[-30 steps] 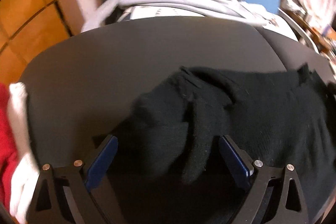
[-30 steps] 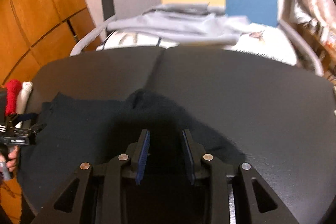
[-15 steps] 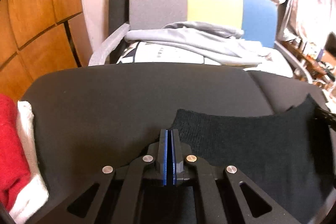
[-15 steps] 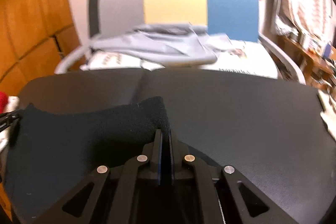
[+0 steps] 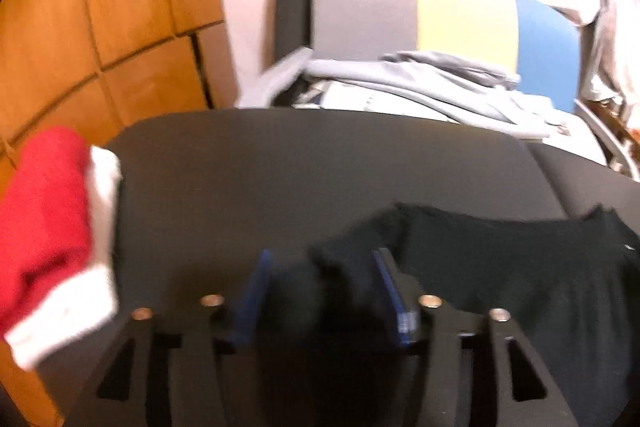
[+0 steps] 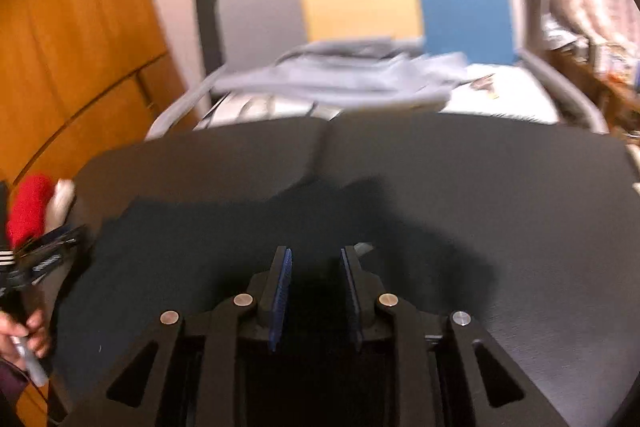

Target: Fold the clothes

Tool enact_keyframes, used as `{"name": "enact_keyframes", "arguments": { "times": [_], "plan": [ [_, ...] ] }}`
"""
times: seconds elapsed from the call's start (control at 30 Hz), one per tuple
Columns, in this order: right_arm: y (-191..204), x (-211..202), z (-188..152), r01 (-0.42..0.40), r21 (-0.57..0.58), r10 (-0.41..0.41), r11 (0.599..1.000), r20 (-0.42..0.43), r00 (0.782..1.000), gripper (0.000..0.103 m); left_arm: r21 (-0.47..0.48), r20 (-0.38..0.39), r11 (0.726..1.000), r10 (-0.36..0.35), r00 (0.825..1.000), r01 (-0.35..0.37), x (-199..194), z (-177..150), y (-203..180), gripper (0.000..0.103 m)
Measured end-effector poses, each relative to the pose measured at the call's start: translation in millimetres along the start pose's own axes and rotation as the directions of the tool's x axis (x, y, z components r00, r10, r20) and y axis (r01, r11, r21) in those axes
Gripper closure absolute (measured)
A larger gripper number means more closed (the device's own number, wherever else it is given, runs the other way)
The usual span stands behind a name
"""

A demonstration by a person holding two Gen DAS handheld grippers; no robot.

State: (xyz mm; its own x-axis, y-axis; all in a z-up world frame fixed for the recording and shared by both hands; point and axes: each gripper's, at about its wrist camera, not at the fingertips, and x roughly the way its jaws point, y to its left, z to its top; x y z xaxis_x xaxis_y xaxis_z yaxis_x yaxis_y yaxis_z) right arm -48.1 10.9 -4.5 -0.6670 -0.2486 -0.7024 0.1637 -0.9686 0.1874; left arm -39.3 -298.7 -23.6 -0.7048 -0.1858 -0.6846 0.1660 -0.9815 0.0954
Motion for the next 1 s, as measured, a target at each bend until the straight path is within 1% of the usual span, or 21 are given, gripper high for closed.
{"name": "enact_keyframes", "arguments": {
  "times": [0.03, 0.07, 0.1, 0.13, 0.2, 0.27, 0.3, 0.33, 0.4, 0.47, 0.53, 0.57, 0.6, 0.63, 0.7, 0.77, 0.8, 0.87, 0.93, 0.97, 1.0],
  "plan": [
    [3, 6, -6, 0.033, -0.019, -0.033, 0.999, -0.026, 0.999, 0.079, 0.035, -0.010, 0.999, 0.014, 1.000, -0.013, 1, -8, -7, 0.046],
    [-1, 11, -9, 0.069, -0.028, -0.070, 0.997, -0.037, 0.997, 0.079, 0.070, -0.021, 0.997, 0.044, 0.999, -0.043, 4, -15, -13, 0.046],
    [-5, 15, -13, 0.097, -0.032, -0.098, 0.995, -0.042, 0.994, 0.079, 0.105, -0.031, 0.990, 0.096, 0.995, -0.092, 8, -23, -17, 0.045],
    [-14, 9, -14, 0.077, 0.007, -0.076, 0.997, -0.020, 0.997, 0.079, 0.122, -0.035, 0.984, 0.134, 0.990, -0.128, 11, -26, -17, 0.044],
    [-32, -11, -16, 0.116, 0.113, -0.116, 0.987, -0.007, 0.993, 0.079, 0.106, -0.034, 0.980, 0.172, 0.985, -0.167, 10, -19, -9, 0.042],
    [-51, -31, -19, 0.143, 0.218, -0.148, 0.965, 0.005, 0.989, 0.077, 0.106, -0.061, 0.970, 0.225, 0.973, -0.217, 15, -17, 7, 0.042],
    [-60, -47, -27, 0.095, 0.272, -0.109, 0.958, 0.035, 0.993, 0.076, 0.093, -0.077, 0.969, 0.235, 0.969, -0.227, 15, -18, 16, 0.043],
    [-68, -62, -36, 0.046, 0.323, -0.071, 0.945, 0.066, 0.995, 0.075, 0.050, -0.086, 0.977, 0.212, 0.973, -0.208, 8, -20, 25, 0.043],
    [-85, -88, -56, -0.035, 0.416, -0.011, 0.909, 0.108, 0.994, 0.068, -0.066, -0.095, 0.989, 0.126, 0.987, -0.133, -12, -29, 44, 0.043],
    [-101, -101, -77, -0.061, 0.494, 0.014, 0.867, 0.098, 0.995, 0.063, -0.132, -0.084, 0.990, 0.047, 0.995, -0.058, -32, -41, 46, 0.043],
    [-113, -110, -101, -0.085, 0.564, 0.048, 0.821, 0.080, 0.996, 0.062, -0.152, -0.065, 0.988, -0.022, 0.998, 0.012, -50, -51, 38, 0.043],
    [-118, -111, -114, -0.110, 0.597, 0.086, 0.795, 0.068, 0.994, 0.061, -0.145, -0.056, 0.987, -0.071, 0.996, 0.062, -59, -56, 29, 0.043],
    [-119, -110, -124, -0.131, 0.612, 0.116, 0.780, 0.063, 0.991, 0.061, -0.130, -0.049, 0.985, -0.116, 0.992, 0.109, -66, -59, 19, 0.041],
    [-120, -109, -133, -0.150, 0.625, 0.144, 0.766, 0.060, 0.988, 0.061, -0.106, -0.044, 0.983, -0.158, 0.987, 0.152, -71, -61, 9, 0.037],
    [-118, -107, -142, -0.168, 0.629, 0.170, 0.759, 0.057, 0.984, 0.061, -0.039, -0.044, 0.978, -0.208, 0.977, 0.206, -77, -69, -13, 0.033],
    [-116, -107, -142, -0.181, 0.616, 0.181, 0.767, 0.062, 0.981, 0.061, 0.036, -0.049, 0.968, -0.245, 0.968, 0.247, -83, -79, -35, 0.033],
    [-119, -96, -135, -0.188, 0.614, 0.194, 0.767, 0.059, 0.979, 0.060, 0.073, -0.052, 0.961, -0.263, 0.963, 0.266, -85, -83, -46, 0.031],
    [-118, -85, -128, -0.204, 0.610, 0.219, 0.765, 0.051, 0.974, 0.060, 0.129, -0.068, 0.950, -0.276, 0.959, 0.283, -85, -94, -59, 0.027],
    [-116, -75, -121, -0.220, 0.606, 0.244, 0.764, 0.044, 0.969, 0.060, 0.156, -0.066, 0.950, -0.263, 0.963, 0.270, -85, -105, -65, 0.021],
    [-115, -69, -117, -0.228, 0.604, 0.257, 0.764, 0.040, 0.966, 0.059, 0.156, -0.051, 0.954, -0.253, 0.966, 0.258, -85, -109, -65, 0.018],
    [-114, -64, -113, -0.237, 0.602, 0.270, 0.763, 0.037, 0.962, 0.059, 0.138, -0.038, 0.959, -0.242, 0.969, 0.245, -84, -112, -62, 0.007]
  ]
}}
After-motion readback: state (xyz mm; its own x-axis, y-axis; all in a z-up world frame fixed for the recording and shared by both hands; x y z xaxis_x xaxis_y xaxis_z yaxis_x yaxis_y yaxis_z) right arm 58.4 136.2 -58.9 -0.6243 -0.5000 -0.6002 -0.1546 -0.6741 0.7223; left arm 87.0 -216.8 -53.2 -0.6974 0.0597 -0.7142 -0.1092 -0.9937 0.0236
